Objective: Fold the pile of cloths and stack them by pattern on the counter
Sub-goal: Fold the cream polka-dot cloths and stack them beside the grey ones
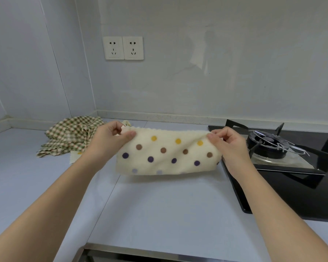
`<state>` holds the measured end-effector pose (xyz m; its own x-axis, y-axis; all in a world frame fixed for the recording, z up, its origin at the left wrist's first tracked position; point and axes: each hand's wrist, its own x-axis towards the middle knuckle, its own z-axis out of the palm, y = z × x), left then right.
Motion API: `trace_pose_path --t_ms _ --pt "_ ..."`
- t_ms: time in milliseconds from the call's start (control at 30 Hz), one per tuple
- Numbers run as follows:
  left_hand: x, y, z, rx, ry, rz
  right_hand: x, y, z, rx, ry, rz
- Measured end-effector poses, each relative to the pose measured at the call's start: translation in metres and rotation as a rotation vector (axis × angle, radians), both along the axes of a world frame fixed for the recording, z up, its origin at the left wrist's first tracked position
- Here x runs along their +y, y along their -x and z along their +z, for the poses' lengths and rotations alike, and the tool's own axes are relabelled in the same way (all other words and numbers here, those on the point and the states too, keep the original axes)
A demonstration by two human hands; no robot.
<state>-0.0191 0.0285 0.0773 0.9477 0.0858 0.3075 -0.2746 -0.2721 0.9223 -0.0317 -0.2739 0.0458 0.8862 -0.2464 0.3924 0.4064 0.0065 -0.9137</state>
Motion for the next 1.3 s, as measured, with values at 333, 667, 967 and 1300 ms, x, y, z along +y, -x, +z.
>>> trace_pose_path --t_ms 333,667,967,1300 --pt "-0.002 -0.010 -0.059 -0.190 -0.733 0.278 0.010 -0.007 -0.025 0.129 0.975 -0.284" --pt "-0.047 0.012 -0.081 0.141 -1.203 -0.296 0.065 0.014 -0.041 0.520 1.536 0.199" --pt "-0.045 0.018 -0.068 -0.034 -1.325 -0.155 0.059 0.010 -0.043 0.512 1.537 0.216" --pt "-0.024 0.008 -0.068 0.042 -1.394 0.067 0.049 0.001 -0.037 0.269 1.430 0.076"
